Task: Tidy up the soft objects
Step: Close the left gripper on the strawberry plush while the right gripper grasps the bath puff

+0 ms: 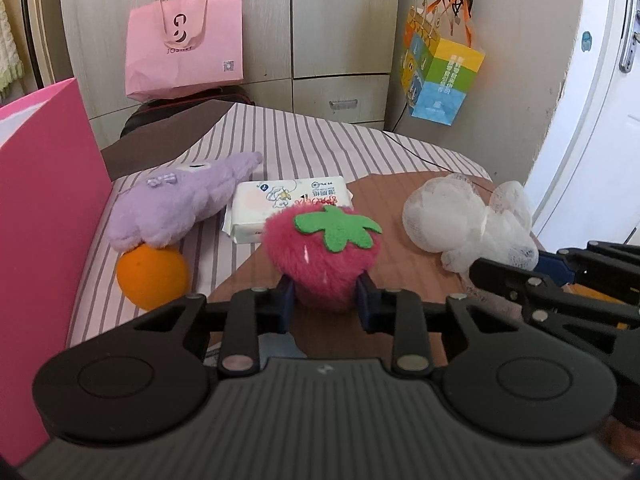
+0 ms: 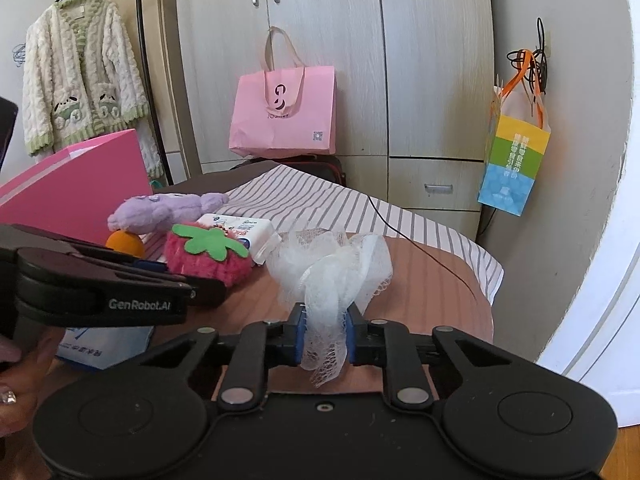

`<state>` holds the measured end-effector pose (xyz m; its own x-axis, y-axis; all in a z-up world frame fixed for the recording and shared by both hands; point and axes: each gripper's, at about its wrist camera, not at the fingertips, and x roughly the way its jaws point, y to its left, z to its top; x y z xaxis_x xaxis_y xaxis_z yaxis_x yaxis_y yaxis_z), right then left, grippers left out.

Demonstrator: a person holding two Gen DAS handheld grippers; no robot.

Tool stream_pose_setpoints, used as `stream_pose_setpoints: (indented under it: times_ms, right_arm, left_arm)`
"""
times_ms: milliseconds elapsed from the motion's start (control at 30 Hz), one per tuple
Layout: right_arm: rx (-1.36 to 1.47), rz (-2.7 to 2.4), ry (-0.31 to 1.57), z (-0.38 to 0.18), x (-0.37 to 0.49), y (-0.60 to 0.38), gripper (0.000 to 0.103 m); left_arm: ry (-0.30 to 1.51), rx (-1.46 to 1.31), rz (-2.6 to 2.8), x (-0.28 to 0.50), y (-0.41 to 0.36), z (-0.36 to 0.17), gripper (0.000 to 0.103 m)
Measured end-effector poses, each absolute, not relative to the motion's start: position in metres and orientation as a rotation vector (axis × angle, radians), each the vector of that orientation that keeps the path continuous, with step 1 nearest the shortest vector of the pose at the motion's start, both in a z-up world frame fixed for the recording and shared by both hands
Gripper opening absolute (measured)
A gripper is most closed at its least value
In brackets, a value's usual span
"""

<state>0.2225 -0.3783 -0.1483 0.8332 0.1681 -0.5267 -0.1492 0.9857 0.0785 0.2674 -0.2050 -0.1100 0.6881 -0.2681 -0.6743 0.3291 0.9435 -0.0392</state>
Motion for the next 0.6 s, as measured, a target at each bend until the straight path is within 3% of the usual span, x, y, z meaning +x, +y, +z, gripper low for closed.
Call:
stream_pose_setpoints:
  times_ms: [600]
  right_arm:
    - [0.042, 0.160, 0.538, -0.139, 0.197, -0.374, 0.015]
  left_arm:
    - [0.677, 0.013, -0.410, 0.243, -0.178, -0.094, 0.026]
